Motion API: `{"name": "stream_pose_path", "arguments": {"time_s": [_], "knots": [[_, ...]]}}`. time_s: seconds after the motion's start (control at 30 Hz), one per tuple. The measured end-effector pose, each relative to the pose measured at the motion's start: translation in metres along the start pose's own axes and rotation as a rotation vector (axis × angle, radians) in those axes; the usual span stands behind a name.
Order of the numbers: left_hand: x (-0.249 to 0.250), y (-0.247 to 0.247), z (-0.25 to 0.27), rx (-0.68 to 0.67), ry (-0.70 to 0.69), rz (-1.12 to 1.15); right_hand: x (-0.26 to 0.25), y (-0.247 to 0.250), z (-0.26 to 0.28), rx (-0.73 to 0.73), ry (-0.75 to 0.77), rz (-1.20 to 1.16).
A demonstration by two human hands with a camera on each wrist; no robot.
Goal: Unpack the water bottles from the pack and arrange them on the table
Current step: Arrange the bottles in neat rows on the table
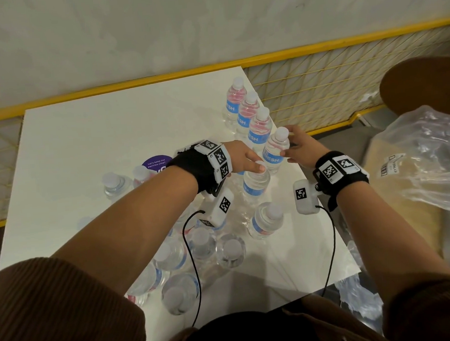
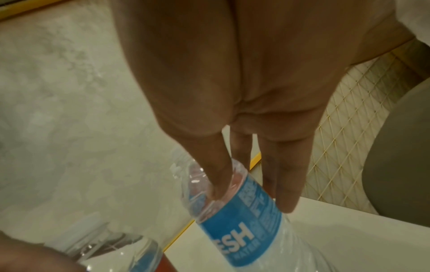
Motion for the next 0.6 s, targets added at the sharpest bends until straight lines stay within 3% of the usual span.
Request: {"name": "stream_pose_path", "arguments": {"time_s": [0.1, 0.33, 0.6], "knots": [[0.002, 0.0, 0.0, -0.002, -0.012, -0.007, -0.003, 0.001, 0.0, 0.025, 0.004, -0.006], [0.0, -0.003, 0.0, -0.02, -0.026, -0.03, -0.002, 0.011, 0.007, 0.233, -0.006, 0.025], [0.005, 0.0, 0.003, -0.004, -0.009, -0.044, -0.013, 0.001, 0.012, 0.215, -0.018, 0.034]]}}
Point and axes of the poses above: each hand's wrist, its own z-axis away from the middle knuckle, its own y-axis out of the back of the hand, x = y × z, the point moved 10 cm from there along -z, towards the middle knuckle, and after that the axes turned 1 degree about z, right-handed, at the moved point
